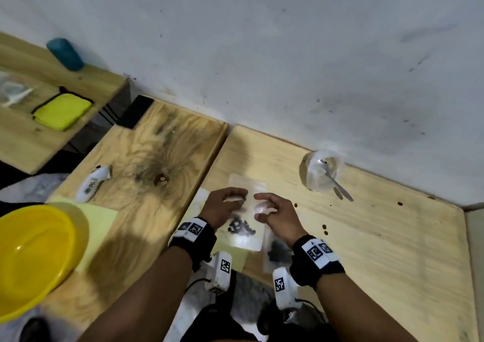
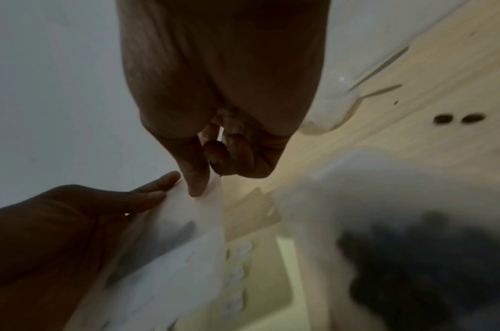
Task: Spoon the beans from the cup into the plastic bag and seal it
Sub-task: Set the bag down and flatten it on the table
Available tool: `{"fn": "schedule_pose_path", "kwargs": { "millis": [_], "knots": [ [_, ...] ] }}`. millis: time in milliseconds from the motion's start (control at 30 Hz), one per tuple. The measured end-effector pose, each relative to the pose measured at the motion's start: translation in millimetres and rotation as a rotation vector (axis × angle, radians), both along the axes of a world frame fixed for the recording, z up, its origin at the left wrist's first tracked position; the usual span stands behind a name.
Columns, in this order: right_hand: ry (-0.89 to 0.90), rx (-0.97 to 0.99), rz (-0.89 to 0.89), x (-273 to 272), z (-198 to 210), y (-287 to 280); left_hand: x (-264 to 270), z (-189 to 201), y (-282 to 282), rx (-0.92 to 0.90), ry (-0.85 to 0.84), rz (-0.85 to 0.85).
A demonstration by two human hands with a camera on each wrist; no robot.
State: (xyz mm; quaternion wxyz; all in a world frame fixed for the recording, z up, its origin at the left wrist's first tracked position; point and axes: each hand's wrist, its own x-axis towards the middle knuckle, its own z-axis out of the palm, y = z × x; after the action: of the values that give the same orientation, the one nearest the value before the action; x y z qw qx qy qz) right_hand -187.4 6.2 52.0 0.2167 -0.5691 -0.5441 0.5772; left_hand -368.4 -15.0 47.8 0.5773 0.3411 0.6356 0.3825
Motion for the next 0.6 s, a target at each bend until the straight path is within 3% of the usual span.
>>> {"fn": "schedule_pose_path", "kwargs": {
  "millis": [167,267,600],
  "knots": [
    [-0.018,-0.027,0.073,-43,-24,-5,-45,-16,-16,-0.078,-0.046,0.077],
    [-0.021,-0.048,-0.032,-57,-38,-5,-69,-20,-16,-0.084,-0.042,0.150],
    [-0.417,0.087,0.057,-86,-72,-12,-130,-37,3,-0.067,-0.094,0.336]
  ]
}}
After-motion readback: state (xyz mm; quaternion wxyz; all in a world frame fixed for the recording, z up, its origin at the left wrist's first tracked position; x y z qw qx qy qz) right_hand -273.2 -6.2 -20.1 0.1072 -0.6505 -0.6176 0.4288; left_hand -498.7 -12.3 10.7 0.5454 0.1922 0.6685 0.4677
